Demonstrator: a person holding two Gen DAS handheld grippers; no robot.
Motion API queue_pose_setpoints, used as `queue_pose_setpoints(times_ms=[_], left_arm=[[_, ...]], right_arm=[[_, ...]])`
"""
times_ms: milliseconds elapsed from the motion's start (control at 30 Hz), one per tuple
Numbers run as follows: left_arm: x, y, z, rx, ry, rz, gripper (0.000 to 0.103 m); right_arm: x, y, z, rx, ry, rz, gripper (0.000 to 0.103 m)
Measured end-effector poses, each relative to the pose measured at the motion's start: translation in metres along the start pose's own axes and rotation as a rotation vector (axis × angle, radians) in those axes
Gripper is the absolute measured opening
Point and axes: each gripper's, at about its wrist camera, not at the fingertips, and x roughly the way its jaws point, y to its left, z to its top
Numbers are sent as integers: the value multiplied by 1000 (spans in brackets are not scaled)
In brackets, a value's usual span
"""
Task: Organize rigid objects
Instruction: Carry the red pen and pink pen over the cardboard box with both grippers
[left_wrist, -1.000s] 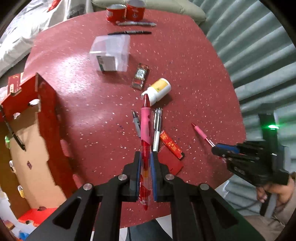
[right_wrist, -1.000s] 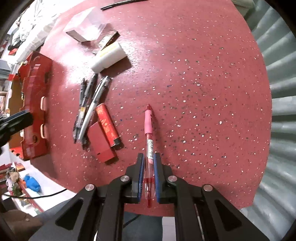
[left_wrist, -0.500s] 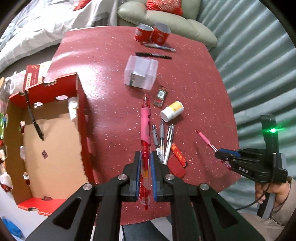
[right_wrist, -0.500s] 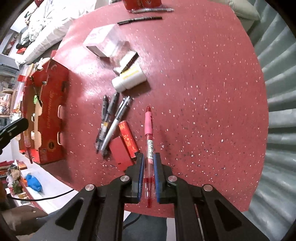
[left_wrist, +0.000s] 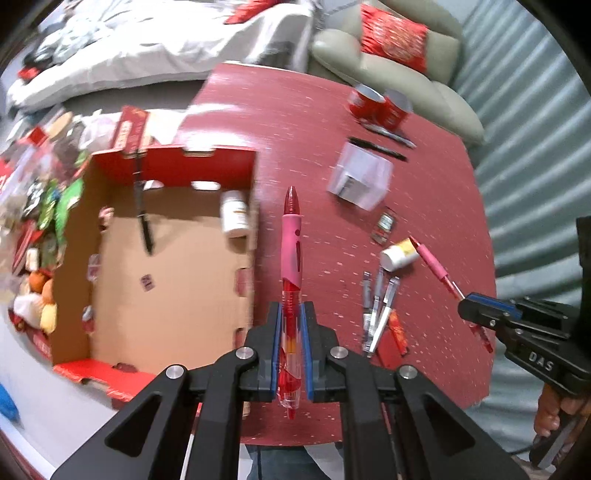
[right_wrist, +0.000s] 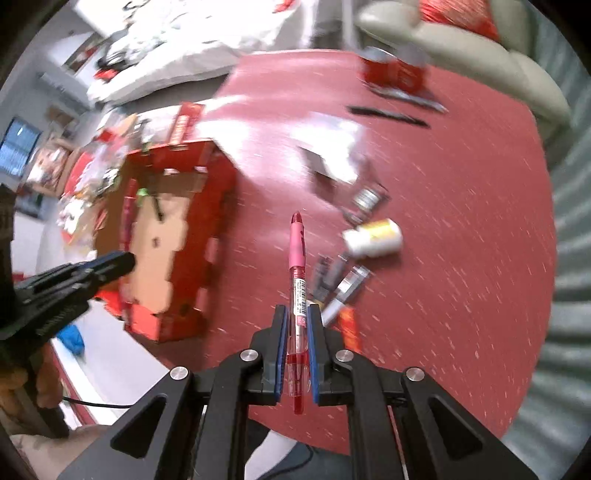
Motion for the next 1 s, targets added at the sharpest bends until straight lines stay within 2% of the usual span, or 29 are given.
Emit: queue_pose_setpoints(times_ms=[267,533,767,1000], left_arm=[[-13,58,-11,-141,-34,69,11],[-16,102,-22,-240,-34,141,10],[-14,127,-29,-278,-29,171,10],[-8,141,-30,-288,-15,174,10]], right_arm=[[11,94,35,-221,-15,68,11],[36,167,45,-368,12,110,11],[53,206,46,-425,37,126,11],[62,219,51,-431,48,115,11]])
